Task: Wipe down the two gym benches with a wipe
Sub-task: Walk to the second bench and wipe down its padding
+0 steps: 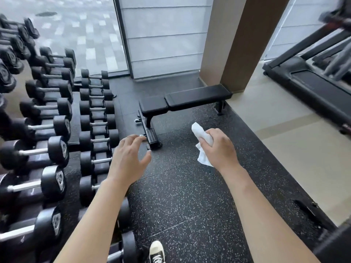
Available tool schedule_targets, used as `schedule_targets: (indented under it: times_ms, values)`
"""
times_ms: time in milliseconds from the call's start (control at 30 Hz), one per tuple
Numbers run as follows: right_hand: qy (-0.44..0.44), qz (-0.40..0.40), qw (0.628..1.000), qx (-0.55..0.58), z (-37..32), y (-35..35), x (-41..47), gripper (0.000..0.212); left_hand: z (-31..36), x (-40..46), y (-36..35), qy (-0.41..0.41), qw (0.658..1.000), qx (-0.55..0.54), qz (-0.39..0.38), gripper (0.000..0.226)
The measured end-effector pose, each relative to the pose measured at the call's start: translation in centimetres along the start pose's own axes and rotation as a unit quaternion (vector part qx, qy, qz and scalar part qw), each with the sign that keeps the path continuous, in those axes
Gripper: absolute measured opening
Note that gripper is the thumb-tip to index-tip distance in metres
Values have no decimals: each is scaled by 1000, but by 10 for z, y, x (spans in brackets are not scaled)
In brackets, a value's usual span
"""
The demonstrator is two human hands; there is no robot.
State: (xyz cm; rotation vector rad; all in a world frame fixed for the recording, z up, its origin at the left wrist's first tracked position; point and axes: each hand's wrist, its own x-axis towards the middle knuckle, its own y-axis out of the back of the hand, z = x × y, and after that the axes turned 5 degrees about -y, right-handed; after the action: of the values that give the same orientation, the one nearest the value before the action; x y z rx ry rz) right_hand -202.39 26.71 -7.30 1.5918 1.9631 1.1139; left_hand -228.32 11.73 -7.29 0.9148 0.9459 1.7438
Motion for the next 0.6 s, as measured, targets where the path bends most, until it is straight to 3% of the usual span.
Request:
schedule_targets:
  times_ms: [300,600]
  values:
    - [5,22,999,-28,-34,-20,81,17,-36,82,9,1,999,-36,-3,55]
    - [-1,9,1000,-9,-15,-47,184,19,-43,186,-11,2,1000,-15,-3,55]
